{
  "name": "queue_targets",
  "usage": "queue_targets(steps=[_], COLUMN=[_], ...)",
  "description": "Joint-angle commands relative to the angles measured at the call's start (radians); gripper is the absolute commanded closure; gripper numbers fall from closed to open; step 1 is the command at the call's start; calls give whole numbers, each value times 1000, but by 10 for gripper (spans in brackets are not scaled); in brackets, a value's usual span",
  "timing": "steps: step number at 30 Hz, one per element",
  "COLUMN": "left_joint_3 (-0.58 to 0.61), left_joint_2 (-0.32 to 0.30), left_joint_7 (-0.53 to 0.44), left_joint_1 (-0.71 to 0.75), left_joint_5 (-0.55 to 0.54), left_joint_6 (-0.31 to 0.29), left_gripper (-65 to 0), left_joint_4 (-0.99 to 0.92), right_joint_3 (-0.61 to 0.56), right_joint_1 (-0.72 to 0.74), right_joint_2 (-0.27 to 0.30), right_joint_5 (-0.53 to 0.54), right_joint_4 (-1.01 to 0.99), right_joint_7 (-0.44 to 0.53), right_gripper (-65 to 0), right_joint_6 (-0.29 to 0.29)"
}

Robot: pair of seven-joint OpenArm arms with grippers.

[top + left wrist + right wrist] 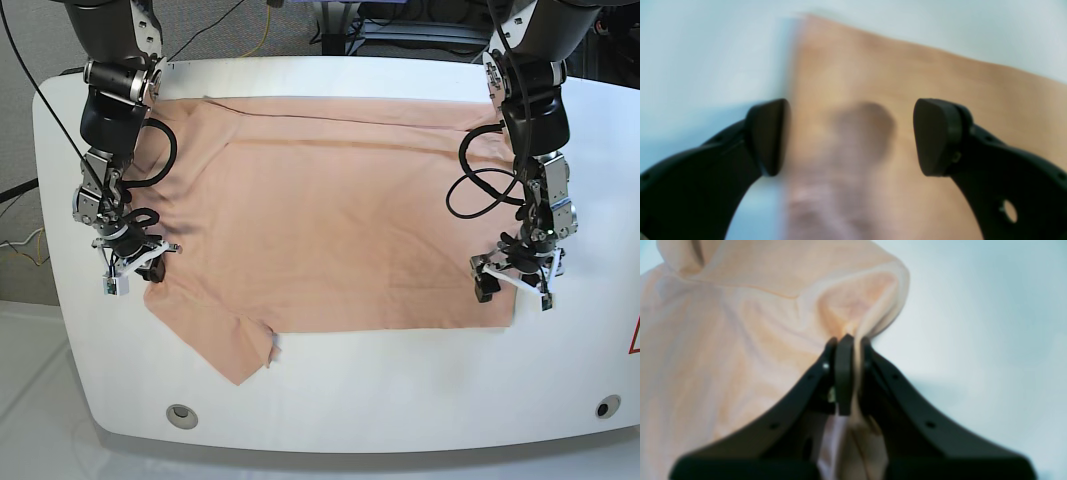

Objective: Fold the T-shirt properly
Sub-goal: 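Move the left gripper along the shirt's side toward the hem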

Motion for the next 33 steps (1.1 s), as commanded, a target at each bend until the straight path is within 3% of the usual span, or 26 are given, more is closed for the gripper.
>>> queue_targets(steps=[1,14,25,33], left_joint_3=[0,1,1,3], left_joint_2=[-28,-62,-3,4], left_joint_7=[-20,-21,-79,-133], left_joint_1=[-28,-34,-28,-37], left_joint_5=[-12,-12,-11,-12], left_joint_6=[-9,-9,-9,-9], left_gripper=[-545,-545,-545,-545], left_joint_4=[20,15,8,-143], right_joint_3=[-2,-2,-2,0], right_joint_1=[4,4,4,-24], right_joint_2=[10,10,10,10], right_joint_5=[-29,-29,-27,-27], right_joint_4=[0,0,0,38], right_joint_7=[-60,-60,-60,-62], right_gripper=[-8,-8,-8,-8], right_joint_6=[-8,-8,-8,-8])
